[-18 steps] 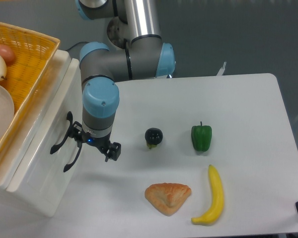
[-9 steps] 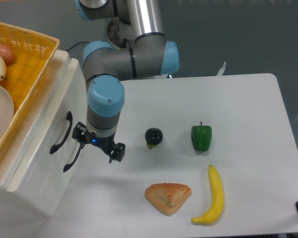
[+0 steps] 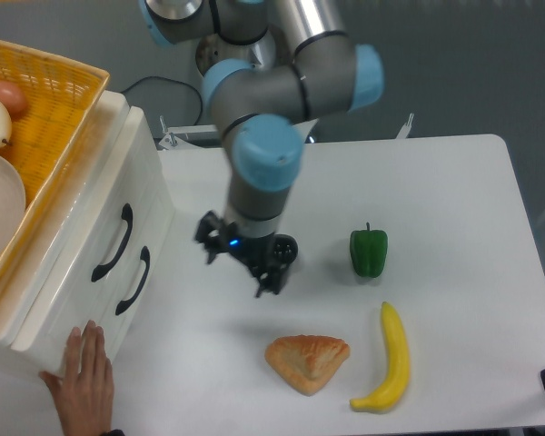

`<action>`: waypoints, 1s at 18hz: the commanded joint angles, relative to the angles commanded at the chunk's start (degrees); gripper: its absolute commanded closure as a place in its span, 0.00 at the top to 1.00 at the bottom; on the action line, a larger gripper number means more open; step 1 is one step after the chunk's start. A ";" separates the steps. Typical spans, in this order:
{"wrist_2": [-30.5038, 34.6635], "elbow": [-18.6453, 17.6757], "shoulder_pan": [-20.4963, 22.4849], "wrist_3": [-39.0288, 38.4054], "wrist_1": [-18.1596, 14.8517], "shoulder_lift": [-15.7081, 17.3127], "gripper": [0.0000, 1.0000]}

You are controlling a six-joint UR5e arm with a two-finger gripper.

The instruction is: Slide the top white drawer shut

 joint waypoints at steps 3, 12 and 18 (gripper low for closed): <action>2.37 -0.35 3.69 7.47 -1.06 1.32 1.00; 4.49 0.00 11.17 29.56 -7.30 3.69 1.00; 4.49 0.53 11.00 29.47 -7.57 3.96 1.00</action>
